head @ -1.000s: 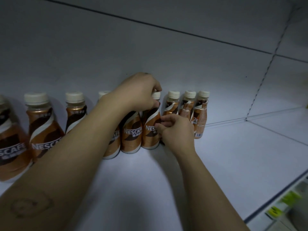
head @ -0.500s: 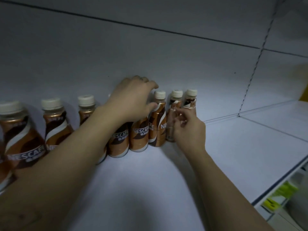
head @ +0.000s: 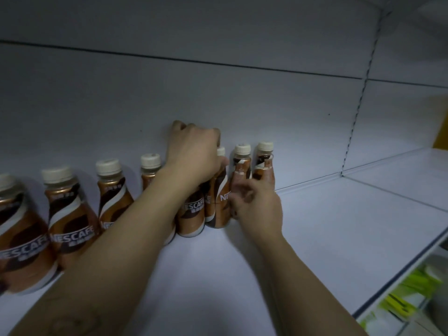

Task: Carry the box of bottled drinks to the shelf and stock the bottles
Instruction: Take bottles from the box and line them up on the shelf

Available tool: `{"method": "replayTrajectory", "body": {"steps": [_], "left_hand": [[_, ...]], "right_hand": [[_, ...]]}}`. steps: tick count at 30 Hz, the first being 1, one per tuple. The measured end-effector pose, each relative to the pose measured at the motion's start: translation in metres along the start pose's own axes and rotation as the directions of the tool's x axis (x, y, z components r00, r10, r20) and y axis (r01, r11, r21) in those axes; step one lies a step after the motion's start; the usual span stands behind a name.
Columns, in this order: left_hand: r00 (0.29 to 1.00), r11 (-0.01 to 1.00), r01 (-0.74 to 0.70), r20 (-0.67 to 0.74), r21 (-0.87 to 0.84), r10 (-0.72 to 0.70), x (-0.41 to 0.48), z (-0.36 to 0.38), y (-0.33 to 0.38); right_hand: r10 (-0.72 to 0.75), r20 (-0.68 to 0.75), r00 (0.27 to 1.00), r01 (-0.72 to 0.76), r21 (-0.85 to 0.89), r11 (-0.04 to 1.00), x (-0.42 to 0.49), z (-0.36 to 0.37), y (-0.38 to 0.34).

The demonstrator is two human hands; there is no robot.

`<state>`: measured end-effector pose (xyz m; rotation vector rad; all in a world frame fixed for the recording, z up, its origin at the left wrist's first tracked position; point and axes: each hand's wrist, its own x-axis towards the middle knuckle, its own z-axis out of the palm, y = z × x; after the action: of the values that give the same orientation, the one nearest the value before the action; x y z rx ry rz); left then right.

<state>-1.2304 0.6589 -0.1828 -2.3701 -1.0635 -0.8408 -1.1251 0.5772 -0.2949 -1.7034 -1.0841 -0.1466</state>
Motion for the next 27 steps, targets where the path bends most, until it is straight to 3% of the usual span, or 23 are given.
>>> {"method": "replayTrajectory", "body": {"steps": [2,8,12,27], "left_hand": [[1.0,0.999,-0.01,-0.006,-0.049,0.01,0.001,0.002,-0.004],[0.999,0.986,-0.05,0.003,-0.16,0.051,0.003,0.0,-0.009],[0.998,0.988,-0.057,0.007,-0.144,0.059,0.002,-0.003,-0.008],[1.0,0.983,-0.029,0.006,-0.181,0.03,0.001,-0.003,-0.012]], "right_hand": [[0.079,-0.106,0.991,-0.078,0.01,0.997,0.01,-0.009,0.006],[0.048,0.037,0.998,-0.048,0.004,0.999,0.015,-0.007,0.012],[0.09,0.081,0.993,-0.088,-0.03,0.996,0.017,-0.007,0.014],[0.118,-0.031,0.992,-0.118,0.023,0.993,0.012,0.0,0.014]]}}
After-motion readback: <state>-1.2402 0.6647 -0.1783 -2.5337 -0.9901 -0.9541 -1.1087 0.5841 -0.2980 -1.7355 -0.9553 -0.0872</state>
